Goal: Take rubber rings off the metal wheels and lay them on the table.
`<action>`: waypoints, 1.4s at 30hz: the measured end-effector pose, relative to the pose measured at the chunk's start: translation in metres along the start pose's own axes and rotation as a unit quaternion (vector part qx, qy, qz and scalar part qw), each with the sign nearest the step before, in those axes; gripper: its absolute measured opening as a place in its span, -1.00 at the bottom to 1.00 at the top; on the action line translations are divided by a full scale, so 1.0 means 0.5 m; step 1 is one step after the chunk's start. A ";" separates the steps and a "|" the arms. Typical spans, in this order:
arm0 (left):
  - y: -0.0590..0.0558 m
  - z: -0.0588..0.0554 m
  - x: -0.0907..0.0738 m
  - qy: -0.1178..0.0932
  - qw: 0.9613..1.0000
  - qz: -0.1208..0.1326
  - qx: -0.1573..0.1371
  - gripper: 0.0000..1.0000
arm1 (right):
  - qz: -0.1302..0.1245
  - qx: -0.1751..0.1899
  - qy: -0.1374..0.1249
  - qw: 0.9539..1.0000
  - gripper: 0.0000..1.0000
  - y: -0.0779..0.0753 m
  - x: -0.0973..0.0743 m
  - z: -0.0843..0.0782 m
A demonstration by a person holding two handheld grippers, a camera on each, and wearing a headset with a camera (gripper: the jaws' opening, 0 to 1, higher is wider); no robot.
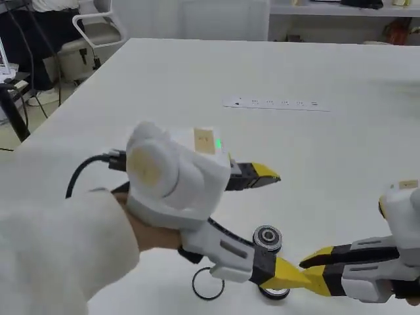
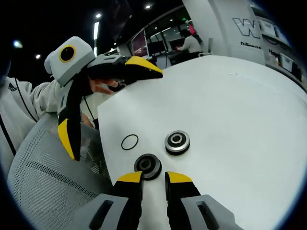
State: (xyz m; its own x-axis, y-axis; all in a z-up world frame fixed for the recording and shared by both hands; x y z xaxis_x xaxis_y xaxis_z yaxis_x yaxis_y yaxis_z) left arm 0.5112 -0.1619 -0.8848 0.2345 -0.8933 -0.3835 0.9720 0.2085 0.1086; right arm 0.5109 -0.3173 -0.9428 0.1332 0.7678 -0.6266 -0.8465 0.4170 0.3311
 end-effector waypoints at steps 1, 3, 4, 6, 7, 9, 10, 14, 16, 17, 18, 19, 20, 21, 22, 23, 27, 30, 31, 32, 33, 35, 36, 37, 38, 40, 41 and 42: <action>-0.006 -0.015 0.004 0.006 1.000 -0.003 -0.006 0.50 | 0.002 -0.001 0.003 1.000 -0.69 0.000 0.001 -0.002; -0.013 -0.037 0.009 0.023 1.000 -0.011 -0.007 0.47 | 0.003 -0.002 0.009 1.000 -0.68 -0.001 0.003 -0.006; -0.014 -0.044 0.010 0.026 1.000 -0.013 -0.009 0.45 | 0.003 -0.002 0.011 1.000 -0.67 -0.001 0.004 -0.007; -0.015 -0.058 0.015 0.027 0.999 -0.012 -0.026 0.40 | 0.005 -0.006 0.016 1.000 -0.66 -0.003 0.006 -0.011; -0.016 -0.064 0.017 0.030 0.999 -0.015 -0.030 0.35 | 0.005 -0.005 0.016 1.000 -0.66 -0.004 0.006 -0.011; -0.017 -0.070 0.020 0.033 0.999 -0.015 -0.029 0.27 | 0.007 -0.008 0.018 1.000 -0.64 -0.003 0.008 -0.013; -0.017 -0.074 0.022 0.035 0.999 -0.014 -0.025 0.21 | 0.008 -0.010 0.019 1.000 -0.64 -0.002 0.010 -0.013; -0.017 -0.082 0.028 0.031 0.998 -0.013 -0.047 0.00 | 0.010 -0.025 0.026 0.999 -0.61 0.001 0.015 -0.016; -0.022 -0.085 0.032 0.034 0.998 -0.015 -0.044 -0.13 | 0.012 -0.035 0.030 0.999 -0.60 0.002 0.017 -0.017; -0.023 -0.086 0.033 0.036 0.998 -0.016 -0.039 -0.16 | 0.011 -0.037 0.031 0.999 -0.60 0.002 0.017 -0.017; -0.024 -0.088 0.035 0.039 0.999 -0.017 -0.035 -0.20 | 0.010 -0.039 0.031 0.999 -0.60 0.002 0.017 -0.017; -0.024 -0.089 0.036 0.040 0.998 -0.016 -0.034 -0.22 | 0.009 -0.041 0.029 0.999 -0.60 0.002 0.017 -0.016; -0.023 -0.091 0.038 0.042 0.998 -0.016 -0.035 -0.26 | 0.008 -0.042 0.028 0.999 -0.59 0.001 0.017 -0.016; -0.024 -0.095 0.040 0.047 0.998 -0.016 -0.037 -0.33 | 0.008 -0.043 0.028 0.999 -0.59 0.001 0.017 -0.016; -0.025 -0.102 0.042 0.056 0.998 -0.014 -0.038 -0.39 | 0.008 -0.044 0.027 0.999 -0.59 0.002 0.017 -0.016; -0.026 -0.106 0.044 0.059 0.997 -0.016 -0.036 -0.43 | 0.008 -0.046 0.027 0.999 -0.59 0.002 0.018 -0.016; -0.028 -0.117 0.048 0.072 0.997 -0.018 -0.032 -0.51 | 0.010 -0.058 0.033 0.998 -0.59 0.005 0.022 -0.020; -0.026 -0.120 0.048 0.075 0.996 -0.015 -0.037 -0.55 | 0.011 -0.061 0.039 0.997 -0.59 0.006 0.025 -0.021; -0.025 -0.123 0.048 0.079 0.996 -0.012 -0.036 -0.58 | 0.012 -0.062 0.039 0.997 -0.59 0.006 0.025 -0.022; -0.025 -0.124 0.048 0.081 0.996 -0.011 -0.034 -0.61 | 0.013 -0.064 0.039 0.997 -0.59 0.007 0.026 -0.021; -0.024 -0.124 0.047 0.076 0.996 -0.012 -0.038 -0.64 | 0.013 -0.065 0.040 0.997 -0.59 0.007 0.026 -0.021; -0.024 -0.127 0.046 0.081 0.996 -0.014 -0.041 -0.68 | 0.013 -0.068 0.041 0.997 -0.60 0.008 0.028 -0.022; -0.024 -0.127 0.046 0.079 0.996 -0.014 -0.044 -0.68 | 0.013 -0.068 0.041 0.997 -0.60 0.008 0.028 -0.022; -0.024 -0.126 0.046 0.079 0.996 -0.014 -0.036 -0.68 | 0.014 -0.069 0.041 0.997 -0.60 0.008 0.029 -0.023; -0.024 -0.126 0.045 0.080 0.996 -0.015 -0.033 -0.68 | 0.015 -0.068 0.042 0.997 -0.60 0.009 0.030 -0.023; -0.025 -0.126 0.045 0.078 0.996 -0.015 -0.031 -0.69 | 0.016 -0.068 0.043 0.997 -0.60 0.010 0.031 -0.023; -0.025 -0.127 0.045 0.077 0.996 -0.015 -0.032 -0.70 | 0.015 -0.070 0.042 0.997 -0.59 0.010 0.031 -0.022; -0.025 -0.127 0.045 0.075 0.997 -0.016 -0.032 -0.71 | 0.014 -0.071 0.041 0.997 -0.59 0.010 0.031 -0.021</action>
State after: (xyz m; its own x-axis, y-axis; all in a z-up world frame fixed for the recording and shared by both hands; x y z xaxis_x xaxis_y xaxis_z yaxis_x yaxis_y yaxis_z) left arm 0.5052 -0.1595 -0.9530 0.1980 -0.8319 -0.5184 0.9771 0.2098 0.0365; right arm 0.5033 -0.3084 -0.9585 0.0710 0.7336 -0.6758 -0.9148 0.3179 0.2490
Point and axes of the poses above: the centre of the closed fingertips' face, and the gripper's own axes: x roughly forward along the fingers, y roughly to its left, z roughly out of its top, the point moved 9 cm from there along -x, roughly backward along the fingers
